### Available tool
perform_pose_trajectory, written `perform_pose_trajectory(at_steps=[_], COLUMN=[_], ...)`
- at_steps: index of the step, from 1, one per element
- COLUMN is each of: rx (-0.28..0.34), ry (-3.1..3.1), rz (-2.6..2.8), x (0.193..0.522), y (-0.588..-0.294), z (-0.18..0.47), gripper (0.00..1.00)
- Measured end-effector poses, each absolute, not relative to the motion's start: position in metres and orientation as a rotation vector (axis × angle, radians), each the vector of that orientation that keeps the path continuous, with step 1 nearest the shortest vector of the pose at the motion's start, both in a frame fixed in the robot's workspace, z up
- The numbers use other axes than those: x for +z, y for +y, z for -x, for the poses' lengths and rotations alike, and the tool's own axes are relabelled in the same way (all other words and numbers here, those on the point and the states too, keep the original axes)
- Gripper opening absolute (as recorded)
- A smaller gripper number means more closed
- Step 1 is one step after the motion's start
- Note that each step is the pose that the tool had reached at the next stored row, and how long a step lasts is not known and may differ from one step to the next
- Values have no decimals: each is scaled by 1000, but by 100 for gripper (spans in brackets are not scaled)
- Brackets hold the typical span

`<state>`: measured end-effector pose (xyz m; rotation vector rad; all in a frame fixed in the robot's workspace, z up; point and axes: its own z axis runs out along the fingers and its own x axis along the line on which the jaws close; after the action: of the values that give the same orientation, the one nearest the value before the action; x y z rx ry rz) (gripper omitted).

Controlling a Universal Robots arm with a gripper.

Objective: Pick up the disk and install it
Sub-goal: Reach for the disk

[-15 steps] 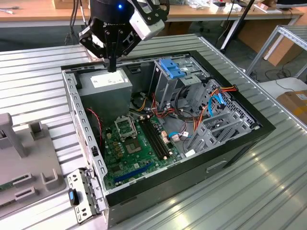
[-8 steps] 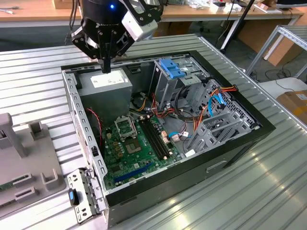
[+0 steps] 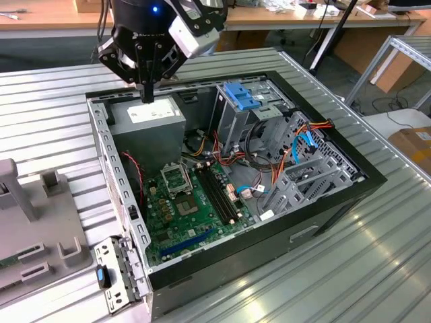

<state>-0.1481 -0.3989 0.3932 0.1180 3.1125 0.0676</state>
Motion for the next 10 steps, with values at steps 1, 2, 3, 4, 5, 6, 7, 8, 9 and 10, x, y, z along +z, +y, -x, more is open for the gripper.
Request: perform_pose_trajectory(at_steps=[1, 2, 3, 4, 5, 6, 7, 8, 9, 10], rx=[68, 68, 68, 68, 68, 68, 68, 68, 68, 68], ry=[3113, 3113, 3113, 3113, 3113, 3112, 3112, 3113, 3113, 3112], rz=[-118, -118, -118, -118, -118, -118, -118, -118, -118, -118], x=[393, 393, 393, 393, 393, 393, 393, 393, 393, 393], y=[-399, -399, -399, -399, -399, -399, -399, -399, -399, -399], z=[148, 148, 148, 148, 148, 149, 149, 150, 151, 152], gripper=[11, 11, 11, 11, 11, 11, 11, 11, 11, 11])
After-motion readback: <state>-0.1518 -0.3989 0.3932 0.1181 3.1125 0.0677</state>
